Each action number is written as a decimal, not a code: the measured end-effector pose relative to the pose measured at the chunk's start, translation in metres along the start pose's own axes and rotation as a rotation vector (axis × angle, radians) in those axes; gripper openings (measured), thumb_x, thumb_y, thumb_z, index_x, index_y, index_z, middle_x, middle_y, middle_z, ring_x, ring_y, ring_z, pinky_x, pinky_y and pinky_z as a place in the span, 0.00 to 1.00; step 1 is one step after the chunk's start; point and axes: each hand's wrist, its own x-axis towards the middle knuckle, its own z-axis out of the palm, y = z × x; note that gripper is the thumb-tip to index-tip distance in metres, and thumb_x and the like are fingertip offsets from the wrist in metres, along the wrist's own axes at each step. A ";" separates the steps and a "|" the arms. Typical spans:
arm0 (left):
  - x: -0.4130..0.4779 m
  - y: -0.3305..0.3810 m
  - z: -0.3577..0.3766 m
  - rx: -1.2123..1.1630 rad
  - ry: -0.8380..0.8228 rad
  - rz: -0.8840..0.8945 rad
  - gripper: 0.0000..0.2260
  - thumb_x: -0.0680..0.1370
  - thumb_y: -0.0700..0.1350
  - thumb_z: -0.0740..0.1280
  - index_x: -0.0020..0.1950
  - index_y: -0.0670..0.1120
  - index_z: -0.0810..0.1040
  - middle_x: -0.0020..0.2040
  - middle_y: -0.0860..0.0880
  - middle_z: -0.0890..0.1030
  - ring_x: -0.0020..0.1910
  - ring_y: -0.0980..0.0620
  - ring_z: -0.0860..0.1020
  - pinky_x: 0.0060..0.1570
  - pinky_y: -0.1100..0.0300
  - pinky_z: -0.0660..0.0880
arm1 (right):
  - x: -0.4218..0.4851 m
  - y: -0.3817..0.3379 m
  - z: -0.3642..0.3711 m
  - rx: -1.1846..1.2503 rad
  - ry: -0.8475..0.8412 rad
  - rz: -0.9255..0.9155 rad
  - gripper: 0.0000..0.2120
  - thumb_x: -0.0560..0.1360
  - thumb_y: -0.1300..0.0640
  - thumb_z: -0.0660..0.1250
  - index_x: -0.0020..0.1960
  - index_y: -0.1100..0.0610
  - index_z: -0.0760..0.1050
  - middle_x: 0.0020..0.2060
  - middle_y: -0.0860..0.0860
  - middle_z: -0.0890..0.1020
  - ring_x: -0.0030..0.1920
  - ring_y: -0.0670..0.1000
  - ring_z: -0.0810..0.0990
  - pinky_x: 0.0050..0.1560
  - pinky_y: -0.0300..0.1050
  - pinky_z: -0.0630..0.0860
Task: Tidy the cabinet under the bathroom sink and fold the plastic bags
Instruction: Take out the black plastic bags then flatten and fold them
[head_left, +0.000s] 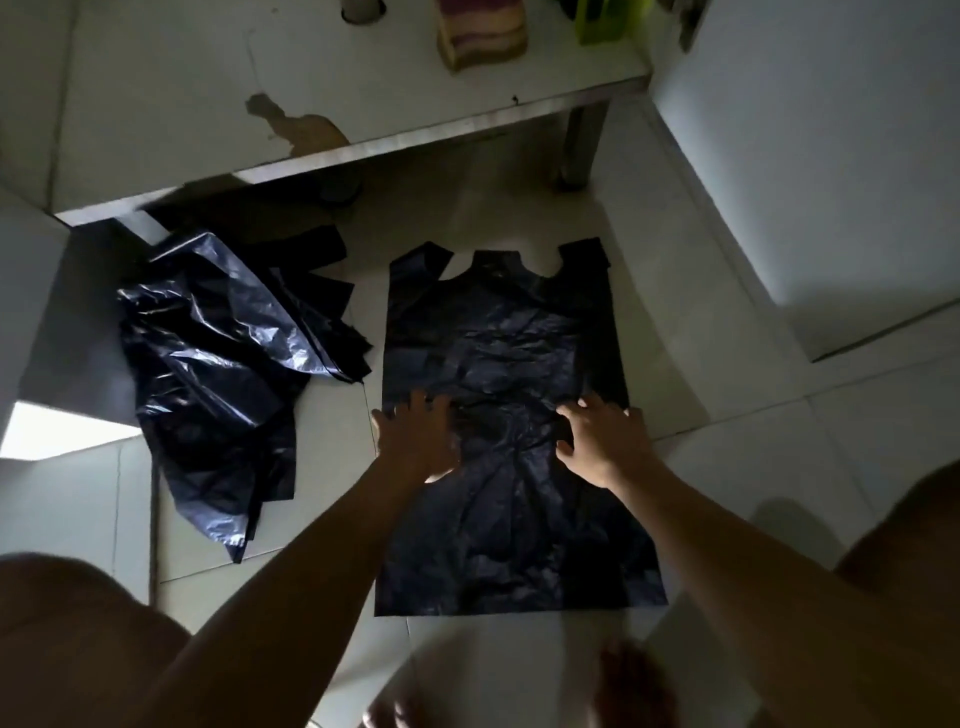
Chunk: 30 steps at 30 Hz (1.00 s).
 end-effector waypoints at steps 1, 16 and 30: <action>0.001 0.000 0.000 0.007 0.040 -0.020 0.34 0.78 0.60 0.63 0.78 0.50 0.54 0.77 0.41 0.58 0.75 0.37 0.61 0.72 0.33 0.51 | 0.001 0.000 0.000 0.013 0.052 0.005 0.22 0.77 0.42 0.62 0.68 0.48 0.71 0.62 0.52 0.76 0.60 0.56 0.78 0.61 0.56 0.70; 0.092 0.010 -0.011 -0.094 0.012 0.002 0.47 0.71 0.78 0.49 0.75 0.57 0.25 0.74 0.43 0.23 0.73 0.35 0.26 0.72 0.32 0.36 | 0.122 0.018 -0.045 0.532 0.308 0.492 0.30 0.76 0.41 0.64 0.72 0.54 0.63 0.67 0.58 0.70 0.66 0.63 0.70 0.64 0.61 0.68; 0.096 0.011 -0.017 -0.106 -0.145 -0.019 0.48 0.69 0.80 0.48 0.71 0.58 0.19 0.68 0.44 0.16 0.67 0.36 0.19 0.69 0.31 0.31 | 0.203 0.029 -0.105 0.996 0.350 0.658 0.36 0.70 0.31 0.66 0.64 0.58 0.74 0.59 0.56 0.79 0.57 0.60 0.80 0.61 0.52 0.75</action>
